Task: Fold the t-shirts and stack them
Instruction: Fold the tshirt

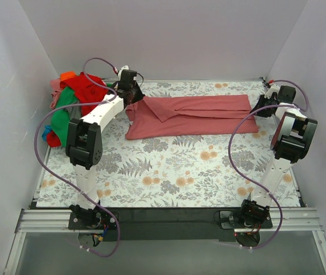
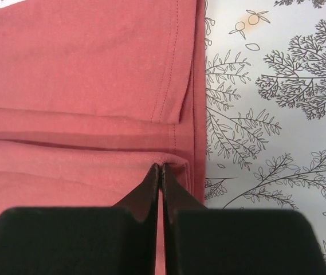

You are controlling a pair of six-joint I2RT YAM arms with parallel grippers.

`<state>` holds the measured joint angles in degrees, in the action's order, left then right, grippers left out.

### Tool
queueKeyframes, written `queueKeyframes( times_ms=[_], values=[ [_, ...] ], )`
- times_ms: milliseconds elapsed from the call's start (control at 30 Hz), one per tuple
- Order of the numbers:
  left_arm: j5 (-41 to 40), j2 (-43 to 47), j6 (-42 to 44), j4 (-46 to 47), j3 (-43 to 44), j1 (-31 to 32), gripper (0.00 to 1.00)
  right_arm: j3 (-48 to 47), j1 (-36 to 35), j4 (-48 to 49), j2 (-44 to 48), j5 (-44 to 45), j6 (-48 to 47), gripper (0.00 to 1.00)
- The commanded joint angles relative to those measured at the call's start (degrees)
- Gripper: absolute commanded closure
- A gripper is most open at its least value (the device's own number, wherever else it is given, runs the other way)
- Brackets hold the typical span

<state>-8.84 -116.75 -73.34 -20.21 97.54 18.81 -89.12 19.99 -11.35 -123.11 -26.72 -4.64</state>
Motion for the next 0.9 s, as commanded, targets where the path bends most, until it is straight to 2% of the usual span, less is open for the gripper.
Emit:
queueKeyframes(
  times_ms=[0, 433, 533, 567, 667, 767, 833, 867],
  values=[
    [-1.2, -0.3, 1.1, -1.0, 3.3, -0.5, 1.00, 0.2, 0.7, 2.7, 2.5, 1.6, 0.3, 0.99],
    [-2.1, -2.3, 1.3, -1.2, 4.0, -0.6, 1.00, -1.3, 0.6, 2.9, 1.1, -1.4, 1.3, 0.98],
    [-2.0, -3.7, 0.7, -2.2, 5.6, -0.9, 1.00, -2.1, 0.5, 2.9, 0.5, -1.9, 2.0, 0.85],
    [-1.5, -4.1, 0.6, -2.4, 6.2, -1.0, 0.98, -2.5, 0.5, 2.9, 0.4, -2.1, 2.2, 0.77],
    [-0.8, -5.9, 0.2, -3.8, 8.8, -1.2, 0.82, -2.8, 0.6, 2.9, 0.8, -2.5, 3.0, 0.66],
    [-0.2, -7.3, 0.2, -4.8, 11.4, -1.6, 0.58, -2.6, 0.6, 3.0, 1.8, -3.0, 3.5, 0.58],
    [0.2, -7.5, 0.5, -5.2, 12.7, -1.7, 0.47, -1.9, 0.8, 3.4, 2.9, -3.3, 3.7, 0.55],
    [0.2, -7.4, 0.9, -5.3, 12.9, -1.8, 0.45, -1.8, 0.8, 3.6, 3.2, -3.6, 3.7, 0.54]
  ],
)
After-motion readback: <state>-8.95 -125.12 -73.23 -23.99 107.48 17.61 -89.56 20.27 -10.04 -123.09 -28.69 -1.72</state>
